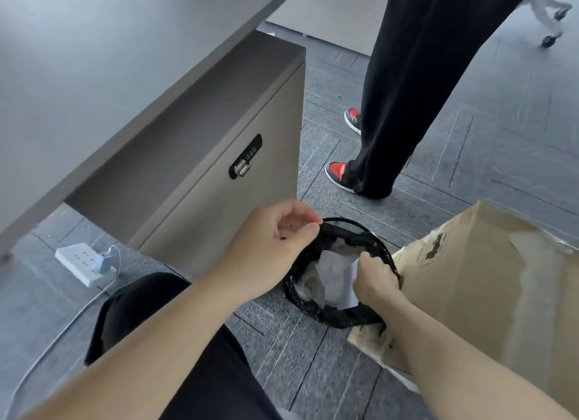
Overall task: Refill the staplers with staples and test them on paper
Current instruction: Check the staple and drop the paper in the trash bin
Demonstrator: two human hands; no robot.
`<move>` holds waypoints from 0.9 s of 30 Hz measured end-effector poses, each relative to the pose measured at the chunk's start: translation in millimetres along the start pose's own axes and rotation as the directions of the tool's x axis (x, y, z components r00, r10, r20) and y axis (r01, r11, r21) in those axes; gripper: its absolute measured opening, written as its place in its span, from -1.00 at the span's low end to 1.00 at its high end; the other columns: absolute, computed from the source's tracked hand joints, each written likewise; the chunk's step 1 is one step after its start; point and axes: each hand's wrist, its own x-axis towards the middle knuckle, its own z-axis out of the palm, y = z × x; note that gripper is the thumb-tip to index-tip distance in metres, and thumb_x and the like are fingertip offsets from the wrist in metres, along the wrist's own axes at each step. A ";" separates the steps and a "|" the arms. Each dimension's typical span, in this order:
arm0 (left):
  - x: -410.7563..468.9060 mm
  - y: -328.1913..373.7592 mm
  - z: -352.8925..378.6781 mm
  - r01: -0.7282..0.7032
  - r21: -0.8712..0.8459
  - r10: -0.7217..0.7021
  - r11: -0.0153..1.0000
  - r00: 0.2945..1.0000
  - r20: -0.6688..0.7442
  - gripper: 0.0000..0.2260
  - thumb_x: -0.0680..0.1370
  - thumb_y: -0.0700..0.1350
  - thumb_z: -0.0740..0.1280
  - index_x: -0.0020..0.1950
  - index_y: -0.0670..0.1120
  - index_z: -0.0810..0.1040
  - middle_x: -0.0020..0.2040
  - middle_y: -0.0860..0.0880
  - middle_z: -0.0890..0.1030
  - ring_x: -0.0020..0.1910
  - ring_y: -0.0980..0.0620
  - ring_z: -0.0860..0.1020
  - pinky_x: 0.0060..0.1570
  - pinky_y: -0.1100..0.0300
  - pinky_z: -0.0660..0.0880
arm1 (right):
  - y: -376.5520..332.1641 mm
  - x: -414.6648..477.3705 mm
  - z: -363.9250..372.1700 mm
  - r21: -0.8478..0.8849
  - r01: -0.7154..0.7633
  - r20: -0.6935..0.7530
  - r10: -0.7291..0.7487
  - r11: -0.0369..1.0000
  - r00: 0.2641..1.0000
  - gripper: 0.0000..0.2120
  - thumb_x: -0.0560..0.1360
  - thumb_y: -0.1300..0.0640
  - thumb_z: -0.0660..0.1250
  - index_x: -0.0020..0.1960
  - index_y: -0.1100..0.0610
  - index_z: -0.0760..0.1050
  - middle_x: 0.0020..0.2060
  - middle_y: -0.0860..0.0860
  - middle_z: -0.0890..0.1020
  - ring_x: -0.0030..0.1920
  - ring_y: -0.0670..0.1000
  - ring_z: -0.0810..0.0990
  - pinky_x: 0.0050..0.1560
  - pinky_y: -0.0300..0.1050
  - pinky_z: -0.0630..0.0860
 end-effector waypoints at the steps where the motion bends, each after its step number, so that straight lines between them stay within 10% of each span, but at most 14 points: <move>1: 1.2 0.6 0.4 -0.007 0.009 0.007 1.000 1.000 0.007 -0.95 0.61 -0.06 0.42 0.00 0.07 0.69 -0.06 0.11 0.73 0.01 0.14 0.69 0.22 -0.05 0.60 | -0.2 0.2 0.1 0.001 -0.013 0.009 0.013 1.000 1.000 -0.74 0.58 0.31 0.32 0.25 0.25 0.39 0.26 0.23 0.58 0.31 0.32 0.59 0.03 0.07 0.47; 8: -0.4 5.3 -6.4 -0.035 0.013 0.035 0.999 0.999 0.007 -0.95 0.61 -0.04 0.42 0.02 0.09 0.68 -0.03 0.11 0.74 0.03 0.10 0.70 0.19 -0.08 0.61 | 2.4 -7.2 -6.2 0.037 -0.053 -0.015 0.053 0.998 0.998 -0.78 0.63 0.28 0.20 0.26 0.25 0.33 0.25 0.25 0.59 0.31 0.32 0.59 0.17 0.16 0.54; 15: -20.7 33.0 -19.5 -0.107 0.013 0.107 0.994 0.994 -0.030 -0.95 0.60 -0.04 0.43 -0.01 0.12 0.67 -0.05 0.15 0.72 -0.02 0.12 0.69 0.18 -0.05 0.61 | -6.4 -37.5 -70.0 0.051 0.096 -0.200 -0.084 0.994 0.976 -0.70 0.65 0.06 0.34 0.27 0.18 0.35 0.06 0.18 0.64 -0.01 0.24 0.59 -0.13 0.02 0.48; 24: -81.8 123.1 -93.1 -0.337 0.081 0.347 0.938 0.909 -0.231 -0.93 0.60 -0.06 0.43 0.05 0.12 0.66 -0.09 0.17 0.69 -0.24 0.24 0.62 -0.24 0.33 0.51 | -96.3 -148.6 -231.7 0.199 0.582 -0.712 -0.292 0.789 0.638 -0.76 0.66 -0.12 0.32 0.11 0.06 0.56 -0.22 -0.03 0.72 -0.18 0.07 0.70 -0.12 -0.03 0.61; 27: -117.2 140.7 -133.3 -0.386 0.115 0.401 0.915 0.844 -0.357 -0.93 0.60 -0.05 0.42 0.06 0.12 0.65 -0.06 0.15 0.70 -0.13 0.14 0.67 0.00 0.17 0.65 | -139.3 -198.4 -258.9 0.167 0.727 -0.776 -0.365 0.666 0.514 -0.77 0.66 -0.10 0.31 -0.02 0.03 0.58 -0.32 -0.05 0.73 -0.28 0.01 0.72 -0.08 0.03 0.70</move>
